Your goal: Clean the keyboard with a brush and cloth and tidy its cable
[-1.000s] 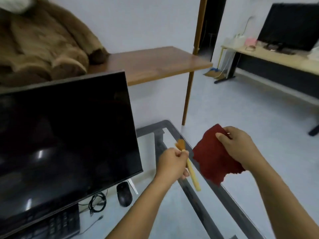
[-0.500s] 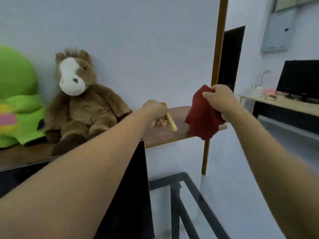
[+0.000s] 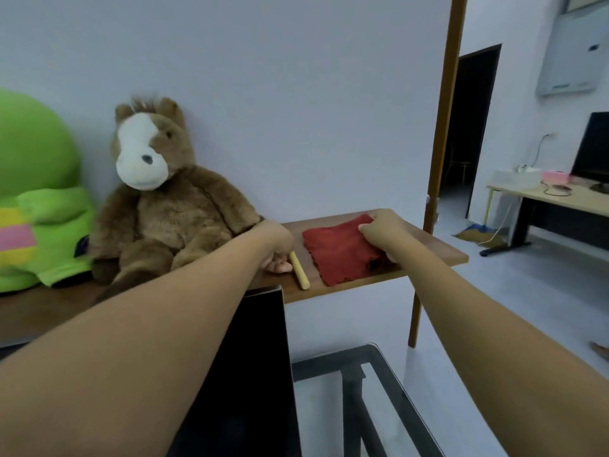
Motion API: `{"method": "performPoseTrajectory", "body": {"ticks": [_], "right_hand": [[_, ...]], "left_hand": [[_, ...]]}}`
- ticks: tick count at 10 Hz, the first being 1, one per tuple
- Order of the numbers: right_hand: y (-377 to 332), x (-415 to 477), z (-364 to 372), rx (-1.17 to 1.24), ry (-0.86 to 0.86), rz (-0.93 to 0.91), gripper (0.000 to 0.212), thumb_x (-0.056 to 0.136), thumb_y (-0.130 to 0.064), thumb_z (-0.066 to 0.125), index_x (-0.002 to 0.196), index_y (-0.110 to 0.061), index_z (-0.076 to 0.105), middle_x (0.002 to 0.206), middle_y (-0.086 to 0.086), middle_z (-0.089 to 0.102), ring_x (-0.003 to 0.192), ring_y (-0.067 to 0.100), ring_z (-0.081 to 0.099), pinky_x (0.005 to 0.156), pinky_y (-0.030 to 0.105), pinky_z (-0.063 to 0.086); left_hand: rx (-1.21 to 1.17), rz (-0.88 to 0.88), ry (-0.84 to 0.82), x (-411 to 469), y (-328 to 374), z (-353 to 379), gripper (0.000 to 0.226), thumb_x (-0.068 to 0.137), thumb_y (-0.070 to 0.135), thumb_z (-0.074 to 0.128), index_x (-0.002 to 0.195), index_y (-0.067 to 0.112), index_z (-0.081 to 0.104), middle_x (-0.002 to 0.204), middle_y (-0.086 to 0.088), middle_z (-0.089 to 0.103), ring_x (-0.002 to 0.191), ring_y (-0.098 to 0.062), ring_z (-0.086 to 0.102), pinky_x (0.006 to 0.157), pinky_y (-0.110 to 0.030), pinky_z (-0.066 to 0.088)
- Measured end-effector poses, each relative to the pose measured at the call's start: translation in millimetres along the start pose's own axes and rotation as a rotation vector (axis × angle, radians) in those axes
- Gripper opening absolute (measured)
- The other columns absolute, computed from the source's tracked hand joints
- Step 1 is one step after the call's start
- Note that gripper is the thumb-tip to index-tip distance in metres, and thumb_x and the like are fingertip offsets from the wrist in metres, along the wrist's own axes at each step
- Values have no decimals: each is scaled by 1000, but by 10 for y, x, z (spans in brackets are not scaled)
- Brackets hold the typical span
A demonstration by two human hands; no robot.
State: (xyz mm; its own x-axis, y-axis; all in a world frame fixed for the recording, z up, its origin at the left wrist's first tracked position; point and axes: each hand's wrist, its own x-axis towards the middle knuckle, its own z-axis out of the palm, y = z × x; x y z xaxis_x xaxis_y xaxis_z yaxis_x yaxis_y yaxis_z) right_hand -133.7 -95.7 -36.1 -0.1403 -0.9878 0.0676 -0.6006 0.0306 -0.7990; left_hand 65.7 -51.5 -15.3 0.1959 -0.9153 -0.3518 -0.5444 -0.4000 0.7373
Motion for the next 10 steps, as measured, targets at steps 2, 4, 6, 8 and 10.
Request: {"method": "performPoseTrajectory", "body": {"ticks": [2, 4, 6, 8, 10], "right_hand": [[-51, -198, -33, -683, 96, -496, 52, 95, -40, 51, 140, -17, 42, 140, 10, 46, 125, 31, 44, 98, 41, 40], [-67, -305, 143, -724, -393, -436, 67, 95, -65, 26, 153, -34, 15, 163, -2, 7, 149, 26, 5, 119, 53, 6], [-61, -336, 142, -678, -411, -416, 64, 98, -60, 20, 154, -29, 15, 163, 2, 4, 150, 24, 3, 120, 50, 3], [29, -315, -171, -735, -253, -304, 36, 103, -20, 31, 129, -4, 51, 136, 16, 51, 120, 29, 50, 94, 35, 40], [114, -325, -164, -638, -159, -286, 36, 104, -23, 30, 130, -5, 47, 136, 15, 49, 116, 28, 51, 91, 34, 40]], "left_hand": [[115, 89, 55, 20, 96, 109, 30, 98, 8, 51, 69, 2, 47, 67, -11, 52, 42, -16, 56, 44, -23, 49], [184, 35, 30, 32, 123, 138, 33, 102, 16, 45, 73, 0, 46, 55, -11, 55, 27, -12, 49, 45, -21, 47], [184, 105, 81, 11, 127, 155, 22, 100, 15, 49, 80, 8, 54, 70, -13, 54, 52, -18, 53, 46, -23, 49], [134, 85, 31, -35, 105, 61, 19, 100, 14, 50, 95, -3, 46, 80, -15, 50, 55, -21, 55, 34, -22, 47], [81, 135, 67, -26, 44, 20, 27, 99, 19, 51, 109, -6, 48, 80, -15, 52, 55, -24, 57, 43, -28, 51]]}}
